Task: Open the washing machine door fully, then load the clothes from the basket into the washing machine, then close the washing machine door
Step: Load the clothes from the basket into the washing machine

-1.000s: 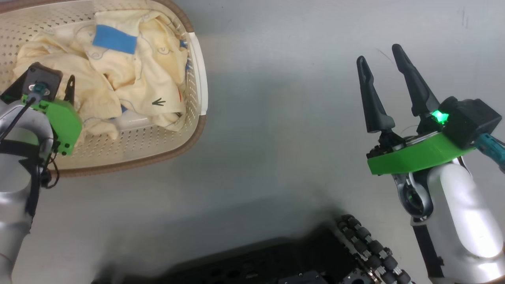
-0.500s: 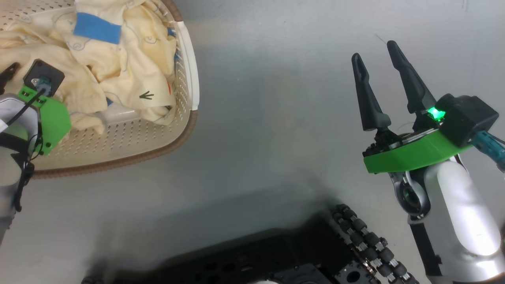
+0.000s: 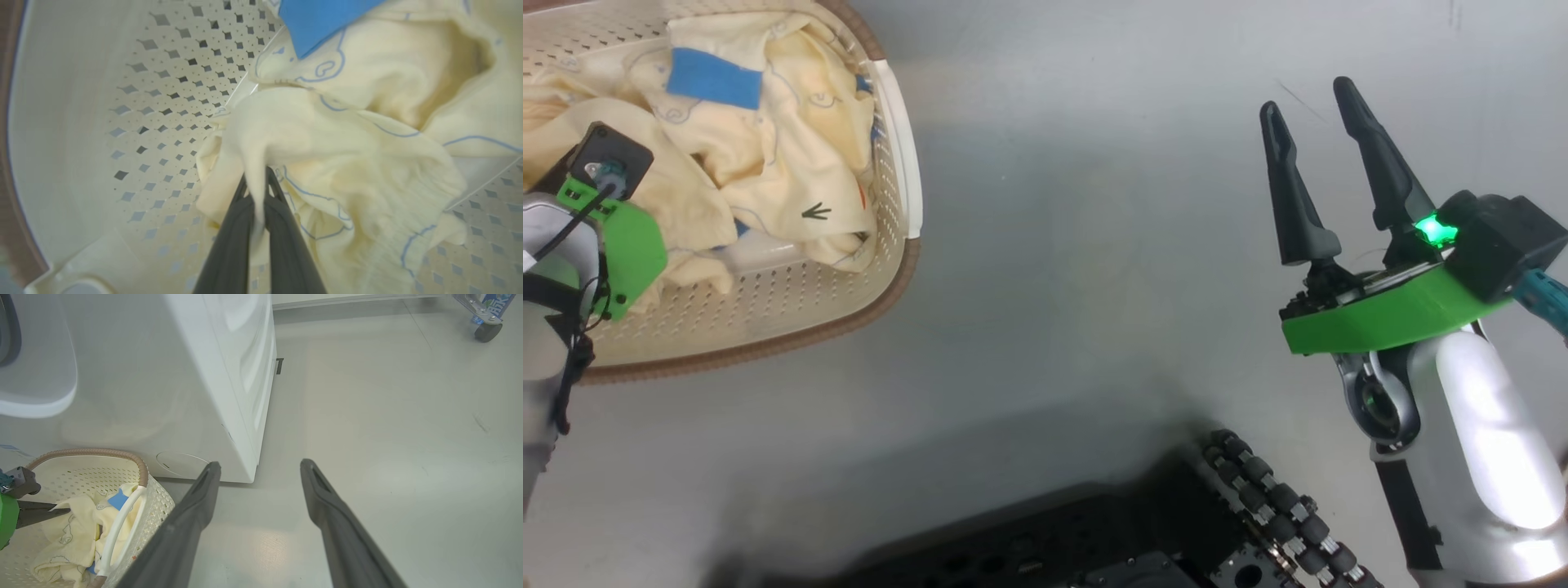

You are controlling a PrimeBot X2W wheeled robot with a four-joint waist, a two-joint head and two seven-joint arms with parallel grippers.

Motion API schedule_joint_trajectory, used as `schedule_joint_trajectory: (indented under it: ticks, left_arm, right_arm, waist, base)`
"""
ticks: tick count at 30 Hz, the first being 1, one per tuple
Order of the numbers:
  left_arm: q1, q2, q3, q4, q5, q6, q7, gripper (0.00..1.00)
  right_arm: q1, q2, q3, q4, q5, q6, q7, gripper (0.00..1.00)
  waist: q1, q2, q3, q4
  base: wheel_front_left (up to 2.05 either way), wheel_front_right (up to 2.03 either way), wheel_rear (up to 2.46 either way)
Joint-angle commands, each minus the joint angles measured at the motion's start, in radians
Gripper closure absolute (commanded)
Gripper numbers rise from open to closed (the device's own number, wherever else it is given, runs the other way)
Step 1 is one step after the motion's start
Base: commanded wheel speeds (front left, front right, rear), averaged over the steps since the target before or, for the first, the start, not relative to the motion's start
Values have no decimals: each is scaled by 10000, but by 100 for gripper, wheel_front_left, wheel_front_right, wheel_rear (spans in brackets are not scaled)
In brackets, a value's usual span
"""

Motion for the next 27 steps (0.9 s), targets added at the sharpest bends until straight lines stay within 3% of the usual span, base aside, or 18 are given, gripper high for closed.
schedule_joint_trajectory:
  ticks: [1, 18, 27]
  left_arm:
    - [312, 247, 341, 44, -242, 145, -323, 100]
    - [1507, -655, 1215, -42, -1707, 458, -2631, 100]
    - [2906, -713, 2240, -2179, -2609, 851, -2770, 100]
  right_arm:
    - [356, 38, 28, -308, -67, -27, -67, 0]
    - [699, -130, -323, -168, -349, -27, -67, 0]
    - [1087, -336, -273, -112, -385, -27, -67, 0]
  waist:
    - [0, 0, -174, 73]
    - [0, 0, -2035, 861]
    - [0, 0, -3152, 1267]
  base:
    - [0, 0, 0]
    - [0, 0, 0]
    - [0, 0, 0]
